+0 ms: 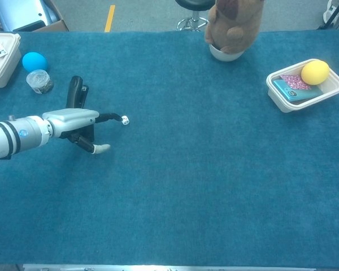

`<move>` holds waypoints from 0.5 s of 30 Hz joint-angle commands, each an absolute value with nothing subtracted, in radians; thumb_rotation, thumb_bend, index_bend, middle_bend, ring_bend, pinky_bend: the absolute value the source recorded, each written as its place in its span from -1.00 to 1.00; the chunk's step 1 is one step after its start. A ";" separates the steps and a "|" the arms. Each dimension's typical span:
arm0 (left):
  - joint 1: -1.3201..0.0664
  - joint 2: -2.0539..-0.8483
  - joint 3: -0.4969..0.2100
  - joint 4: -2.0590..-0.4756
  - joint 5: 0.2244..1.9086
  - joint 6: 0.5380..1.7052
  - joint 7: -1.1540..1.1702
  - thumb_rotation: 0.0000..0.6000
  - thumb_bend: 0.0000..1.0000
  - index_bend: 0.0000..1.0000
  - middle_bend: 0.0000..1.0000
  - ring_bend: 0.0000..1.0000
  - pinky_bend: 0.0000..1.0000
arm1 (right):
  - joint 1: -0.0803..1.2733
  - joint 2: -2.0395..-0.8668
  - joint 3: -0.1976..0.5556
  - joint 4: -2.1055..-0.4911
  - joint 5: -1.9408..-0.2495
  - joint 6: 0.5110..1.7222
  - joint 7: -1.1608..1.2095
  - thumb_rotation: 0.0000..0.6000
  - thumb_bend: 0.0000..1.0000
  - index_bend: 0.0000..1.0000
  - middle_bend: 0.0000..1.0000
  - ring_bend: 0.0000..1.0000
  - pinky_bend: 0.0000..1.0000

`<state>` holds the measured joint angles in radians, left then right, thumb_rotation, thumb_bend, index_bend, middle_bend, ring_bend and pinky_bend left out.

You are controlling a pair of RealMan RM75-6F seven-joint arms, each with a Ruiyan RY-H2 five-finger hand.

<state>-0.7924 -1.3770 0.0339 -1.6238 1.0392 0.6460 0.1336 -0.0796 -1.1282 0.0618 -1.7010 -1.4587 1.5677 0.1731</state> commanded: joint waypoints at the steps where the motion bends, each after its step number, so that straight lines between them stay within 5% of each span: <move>1: -0.793 -1.380 0.037 -1.622 1.030 0.647 0.140 0.16 -0.27 -0.92 1.00 1.00 1.00 | -0.080 -1.128 0.062 -1.701 -1.459 1.567 0.172 1.00 -0.42 -0.25 -0.54 -0.97 -0.87; 15: -0.782 -1.347 0.044 -1.655 1.037 0.663 0.138 0.16 -0.27 -0.92 1.00 1.00 1.00 | -0.075 -1.131 0.061 -1.702 -1.460 1.558 0.166 1.00 -0.42 -0.25 -0.54 -0.97 -0.87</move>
